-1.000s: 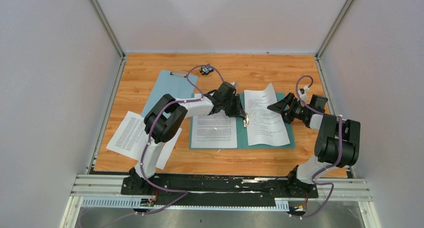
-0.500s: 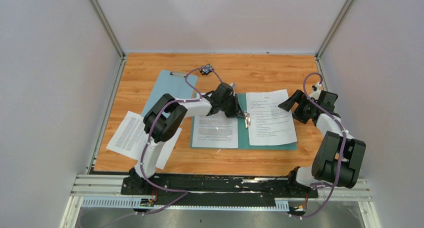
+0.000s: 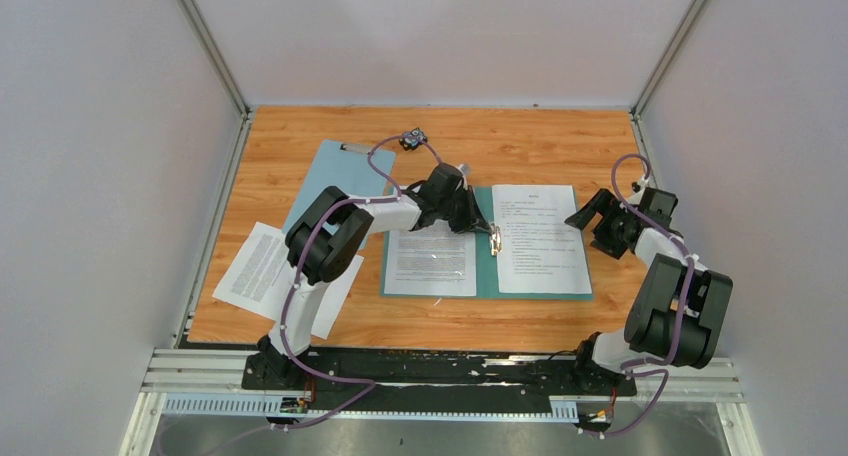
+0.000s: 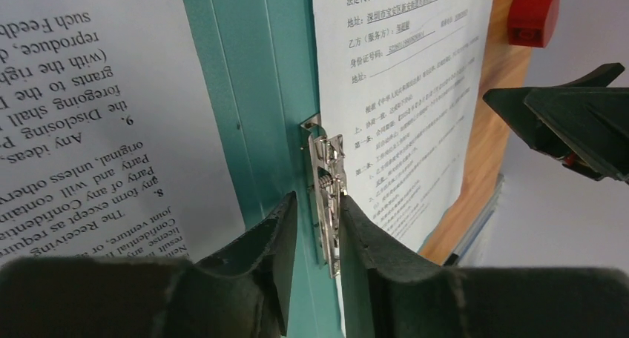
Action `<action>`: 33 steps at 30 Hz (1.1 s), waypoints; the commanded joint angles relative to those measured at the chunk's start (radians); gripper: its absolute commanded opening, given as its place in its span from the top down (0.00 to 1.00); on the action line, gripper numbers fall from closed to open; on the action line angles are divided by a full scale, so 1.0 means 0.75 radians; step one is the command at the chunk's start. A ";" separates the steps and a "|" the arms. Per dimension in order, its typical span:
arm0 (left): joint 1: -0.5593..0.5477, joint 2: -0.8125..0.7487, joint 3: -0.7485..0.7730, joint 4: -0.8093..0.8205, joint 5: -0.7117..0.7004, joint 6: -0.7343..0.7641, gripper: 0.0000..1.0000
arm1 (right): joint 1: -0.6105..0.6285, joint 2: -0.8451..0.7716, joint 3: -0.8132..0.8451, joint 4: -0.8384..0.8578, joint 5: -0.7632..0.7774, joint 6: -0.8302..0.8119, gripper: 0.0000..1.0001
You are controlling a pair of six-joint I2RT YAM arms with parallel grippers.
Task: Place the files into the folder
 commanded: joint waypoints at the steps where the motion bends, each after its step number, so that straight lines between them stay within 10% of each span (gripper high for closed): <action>1: -0.009 -0.095 0.007 -0.059 -0.085 0.069 0.59 | -0.007 0.029 -0.018 0.024 0.038 -0.028 0.06; 11: -0.059 -0.015 0.028 -0.007 -0.042 0.027 0.52 | -0.006 0.104 -0.071 0.082 -0.024 -0.019 0.08; 33: -0.055 0.007 -0.069 0.369 0.084 -0.225 0.72 | -0.005 0.132 -0.160 0.356 -0.378 0.082 0.10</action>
